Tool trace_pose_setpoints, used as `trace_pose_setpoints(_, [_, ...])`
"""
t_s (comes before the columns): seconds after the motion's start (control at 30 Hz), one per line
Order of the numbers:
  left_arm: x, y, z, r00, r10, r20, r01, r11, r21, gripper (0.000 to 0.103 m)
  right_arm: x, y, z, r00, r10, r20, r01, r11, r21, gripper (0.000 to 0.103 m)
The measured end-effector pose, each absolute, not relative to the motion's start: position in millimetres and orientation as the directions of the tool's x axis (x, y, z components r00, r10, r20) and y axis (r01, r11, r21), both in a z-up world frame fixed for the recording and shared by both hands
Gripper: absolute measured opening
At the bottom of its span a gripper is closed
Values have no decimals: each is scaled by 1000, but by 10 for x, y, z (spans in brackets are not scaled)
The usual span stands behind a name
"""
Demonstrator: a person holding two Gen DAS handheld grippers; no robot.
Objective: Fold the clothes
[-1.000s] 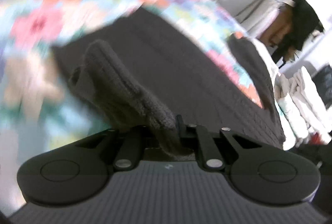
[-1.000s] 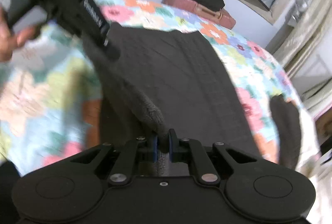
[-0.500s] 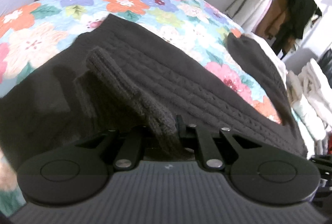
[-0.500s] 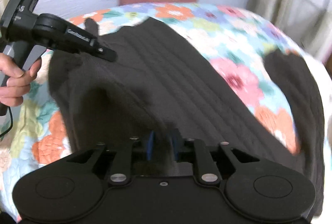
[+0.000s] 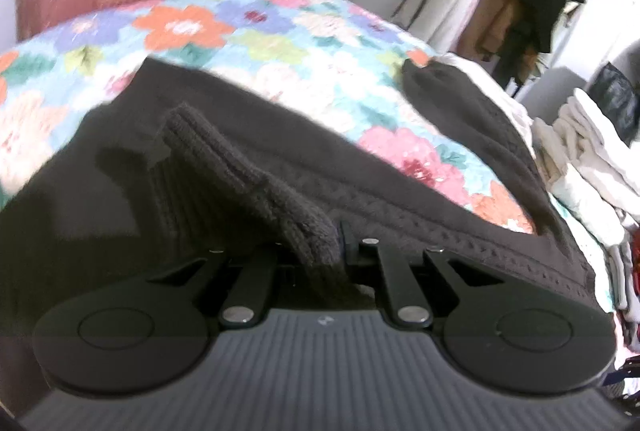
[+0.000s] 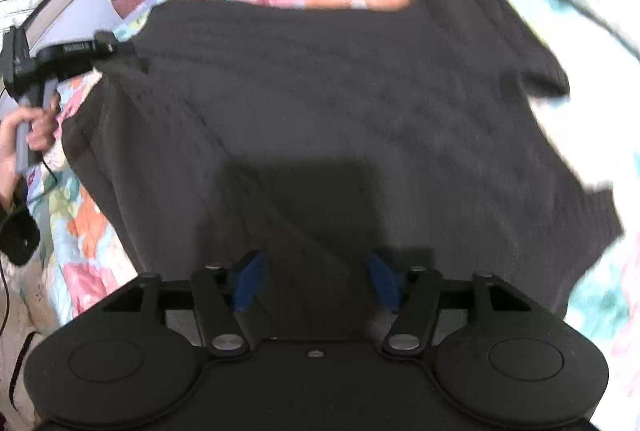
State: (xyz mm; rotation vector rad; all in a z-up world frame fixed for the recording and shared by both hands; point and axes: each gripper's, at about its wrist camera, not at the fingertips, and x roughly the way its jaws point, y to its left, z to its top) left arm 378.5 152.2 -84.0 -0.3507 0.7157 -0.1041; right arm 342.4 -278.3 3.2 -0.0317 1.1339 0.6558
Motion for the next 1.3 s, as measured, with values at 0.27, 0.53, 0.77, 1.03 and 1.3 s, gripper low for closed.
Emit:
trace_pose_setpoints(0.27, [3799,1425,-615,786,-269,-557,52,926,-374,10,3017,-2606,7,390,518,-761,-612,764,206,19])
trace_pose_setpoints(0.53, [3960,1549,-869,716,-213,-665,-126,898,-422,44,2854,-3003,-59,509,436,-742,-456,868,197,18])
trace_pose_setpoints(0.77, [3916,1572,-922,719,-175,-673,-110,927,-358,58,2833,-2874,-188,456,384,-803,-413,890,191,22])
trace_pose_setpoints(1.03, [3657,1636,-902,703,-49,-709,-186,950,-250,69,2707,-3077,-19,418,485,-768,-439,848,296,21])
trace_pose_setpoints(1.3, [3596,1681,-1017,564,-91,-821,-224,940,-258,71,2868,-2852,168,659,38,-751,-215,966,-140,46])
